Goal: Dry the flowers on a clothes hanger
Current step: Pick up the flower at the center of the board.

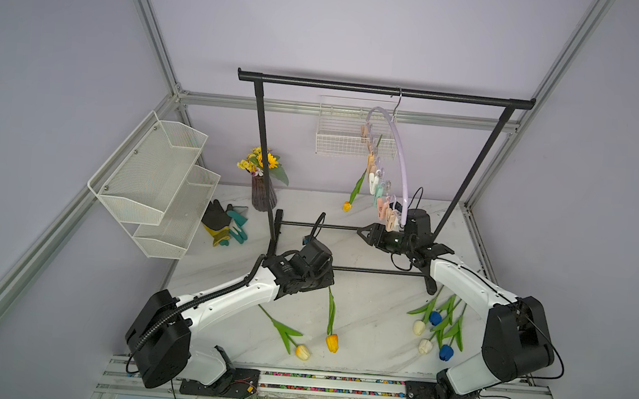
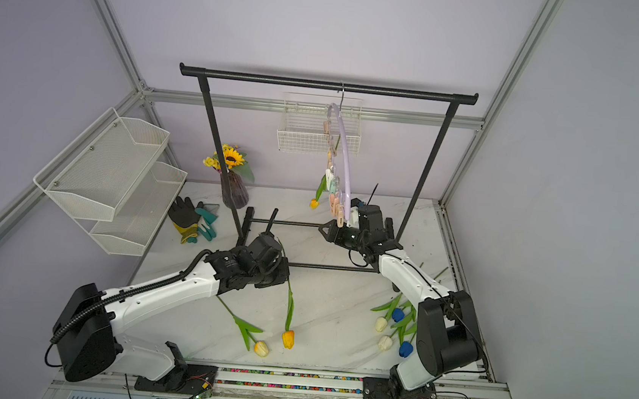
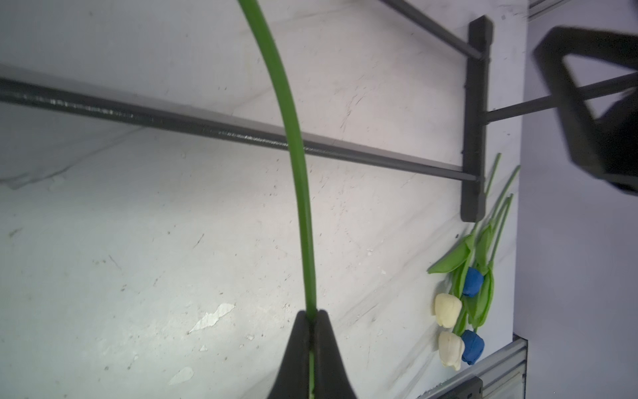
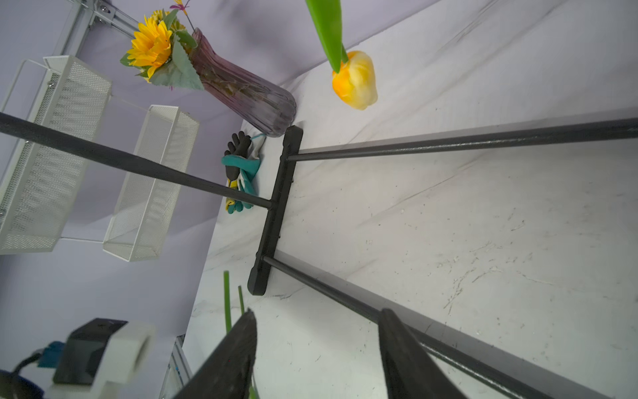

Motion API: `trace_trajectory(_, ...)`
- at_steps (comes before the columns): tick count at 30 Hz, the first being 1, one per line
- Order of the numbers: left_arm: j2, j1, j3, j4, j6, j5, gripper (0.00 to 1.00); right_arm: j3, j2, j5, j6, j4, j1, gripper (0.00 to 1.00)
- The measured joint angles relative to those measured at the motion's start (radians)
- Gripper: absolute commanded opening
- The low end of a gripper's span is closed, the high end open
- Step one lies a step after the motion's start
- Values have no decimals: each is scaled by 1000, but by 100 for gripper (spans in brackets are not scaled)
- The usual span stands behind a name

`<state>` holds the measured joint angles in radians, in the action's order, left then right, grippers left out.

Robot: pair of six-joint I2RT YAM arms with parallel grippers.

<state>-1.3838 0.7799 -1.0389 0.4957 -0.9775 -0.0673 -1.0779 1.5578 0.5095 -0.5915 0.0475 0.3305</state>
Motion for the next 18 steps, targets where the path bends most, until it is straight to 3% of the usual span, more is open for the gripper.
trace_trajectory(9,31,-43,7,-249,322,39,0,96,-42,214,-79,-213,-1,49)
trace_trajectory(18,62,-101,62,-492,504,236,0,165,-43,389,-156,-472,-1,46)
